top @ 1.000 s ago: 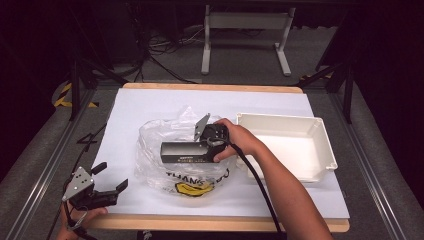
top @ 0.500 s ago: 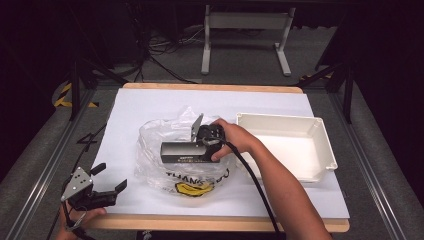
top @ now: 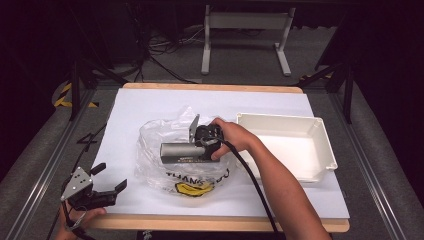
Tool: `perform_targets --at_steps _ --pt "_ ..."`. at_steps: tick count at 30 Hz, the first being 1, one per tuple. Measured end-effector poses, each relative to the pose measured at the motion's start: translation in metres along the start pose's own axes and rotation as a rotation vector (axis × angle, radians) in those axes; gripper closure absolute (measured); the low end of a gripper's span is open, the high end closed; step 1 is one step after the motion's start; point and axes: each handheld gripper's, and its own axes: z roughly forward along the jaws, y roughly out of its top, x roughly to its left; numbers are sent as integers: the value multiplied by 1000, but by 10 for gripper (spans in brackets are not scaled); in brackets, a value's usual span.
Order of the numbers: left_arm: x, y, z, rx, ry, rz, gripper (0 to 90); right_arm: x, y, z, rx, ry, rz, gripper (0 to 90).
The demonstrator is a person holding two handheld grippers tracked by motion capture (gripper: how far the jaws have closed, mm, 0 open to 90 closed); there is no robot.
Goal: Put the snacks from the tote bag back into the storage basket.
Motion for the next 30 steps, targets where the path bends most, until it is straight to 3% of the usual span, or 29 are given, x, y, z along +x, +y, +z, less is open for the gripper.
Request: perform_targets --at_steps 30 --pt "-2 1 0 0 -4 8 65 7 1 -20 -58 -35 -19 429"
